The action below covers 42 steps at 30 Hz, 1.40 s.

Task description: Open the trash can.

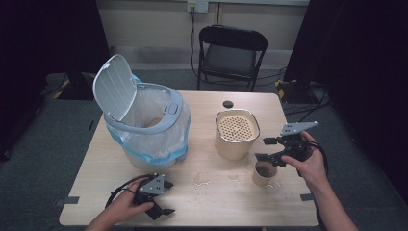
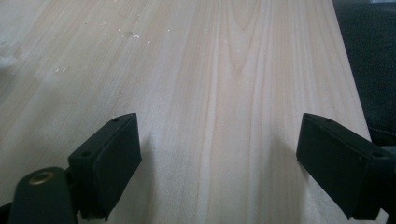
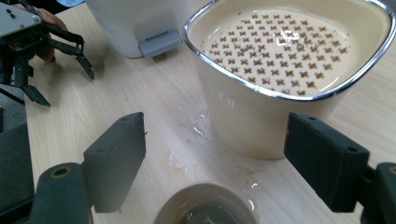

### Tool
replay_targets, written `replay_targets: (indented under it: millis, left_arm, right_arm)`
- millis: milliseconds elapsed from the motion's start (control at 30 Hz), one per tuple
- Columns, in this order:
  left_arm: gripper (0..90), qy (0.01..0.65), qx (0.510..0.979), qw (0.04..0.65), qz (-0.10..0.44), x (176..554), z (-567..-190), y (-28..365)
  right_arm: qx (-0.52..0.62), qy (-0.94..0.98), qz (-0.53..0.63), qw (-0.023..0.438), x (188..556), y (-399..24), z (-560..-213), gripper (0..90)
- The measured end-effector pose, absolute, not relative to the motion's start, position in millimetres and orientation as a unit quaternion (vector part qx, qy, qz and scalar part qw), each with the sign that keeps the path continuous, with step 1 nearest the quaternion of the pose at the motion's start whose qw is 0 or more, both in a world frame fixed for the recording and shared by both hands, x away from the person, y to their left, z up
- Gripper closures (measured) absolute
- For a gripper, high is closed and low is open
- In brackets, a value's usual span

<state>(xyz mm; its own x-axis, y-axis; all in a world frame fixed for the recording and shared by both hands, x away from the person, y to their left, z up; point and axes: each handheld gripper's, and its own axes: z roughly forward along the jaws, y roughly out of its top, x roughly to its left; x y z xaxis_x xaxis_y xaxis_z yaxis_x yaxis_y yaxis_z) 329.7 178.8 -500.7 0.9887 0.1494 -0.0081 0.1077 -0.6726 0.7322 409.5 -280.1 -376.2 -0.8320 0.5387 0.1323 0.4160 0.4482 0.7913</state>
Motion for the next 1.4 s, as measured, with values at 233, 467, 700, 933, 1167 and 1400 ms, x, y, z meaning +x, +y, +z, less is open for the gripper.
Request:
replay_targets:
  millis: [233, 467, 700, 933, 1167, 1400]
  left_arm:
    - [13.1, 0.07, 0.914, 0.398, 0.026, 330, -501, 179]
    - [13.1, 0.071, 0.914, 0.398, 0.026, 330, -501, 179]
    - [13.1, 0.07, 0.914, 0.398, 0.026, 330, -501, 179]
    - [13.1, 0.07, 0.914, 0.398, 0.026, 330, -501, 179]
    - [13.1, 0.07, 0.914, 0.398, 0.026, 330, -501, 179]
    - [13.0, 0.07, 0.914, 0.398, 0.026, 330, -501, 179]
  right_arm:
    - [0.289, 0.847, 0.44, 0.066, 405, -287, -386, 20.3]
    - [0.296, 0.848, 0.435, 0.065, 398, -294, -397, 20.3]
    - [0.305, 0.843, 0.439, 0.066, 392, -302, -405, 20.0]
    - [0.314, 0.838, 0.442, 0.062, 385, -311, -417, 20.0]
    - [0.316, 0.836, 0.445, 0.057, 381, -314, -425, 20.0]
    - [0.312, 0.834, 0.452, 0.055, 376, -313, -432, 19.2]
